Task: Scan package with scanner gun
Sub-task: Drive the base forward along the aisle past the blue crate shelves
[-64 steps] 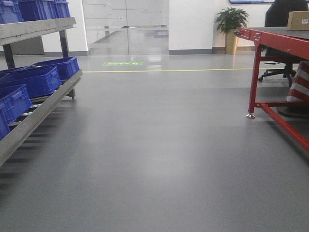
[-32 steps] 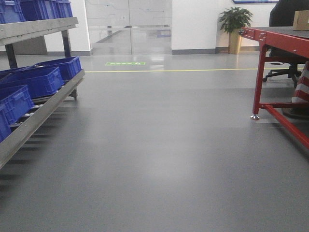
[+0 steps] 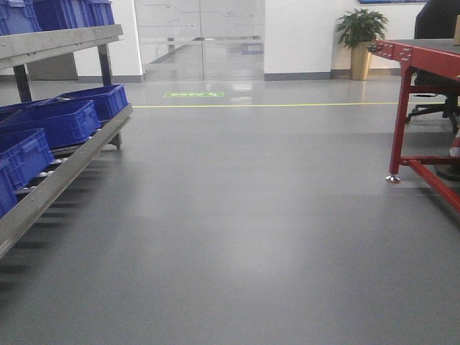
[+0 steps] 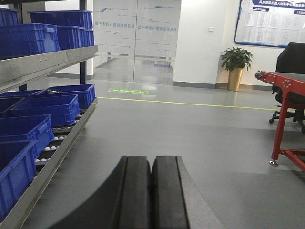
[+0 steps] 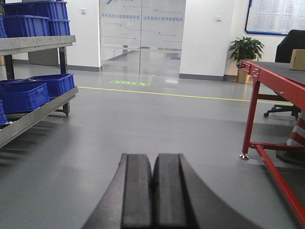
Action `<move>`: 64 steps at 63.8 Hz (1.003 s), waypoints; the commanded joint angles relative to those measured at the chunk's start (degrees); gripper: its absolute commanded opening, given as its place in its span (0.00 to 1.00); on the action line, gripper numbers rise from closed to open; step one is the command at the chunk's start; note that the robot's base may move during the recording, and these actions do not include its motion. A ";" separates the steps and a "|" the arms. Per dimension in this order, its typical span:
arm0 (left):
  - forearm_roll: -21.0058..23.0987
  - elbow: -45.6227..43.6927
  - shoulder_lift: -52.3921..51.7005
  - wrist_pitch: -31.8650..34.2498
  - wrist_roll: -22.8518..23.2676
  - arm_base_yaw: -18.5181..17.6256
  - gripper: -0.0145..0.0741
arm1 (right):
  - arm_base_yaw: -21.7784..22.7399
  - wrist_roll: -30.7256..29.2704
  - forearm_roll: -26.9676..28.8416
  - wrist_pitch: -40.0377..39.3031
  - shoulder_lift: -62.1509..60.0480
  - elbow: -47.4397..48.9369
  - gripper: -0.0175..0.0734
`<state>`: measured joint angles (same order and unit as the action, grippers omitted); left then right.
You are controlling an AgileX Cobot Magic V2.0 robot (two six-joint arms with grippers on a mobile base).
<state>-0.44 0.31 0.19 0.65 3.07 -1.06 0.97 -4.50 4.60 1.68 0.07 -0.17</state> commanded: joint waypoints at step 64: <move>-0.20 -0.31 -0.19 0.93 -0.05 -0.19 0.04 | 0.04 -0.01 0.09 -1.38 -0.07 0.17 0.01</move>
<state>-0.44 0.31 0.19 0.65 3.07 -1.06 0.97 -4.50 4.60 1.68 0.07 -0.17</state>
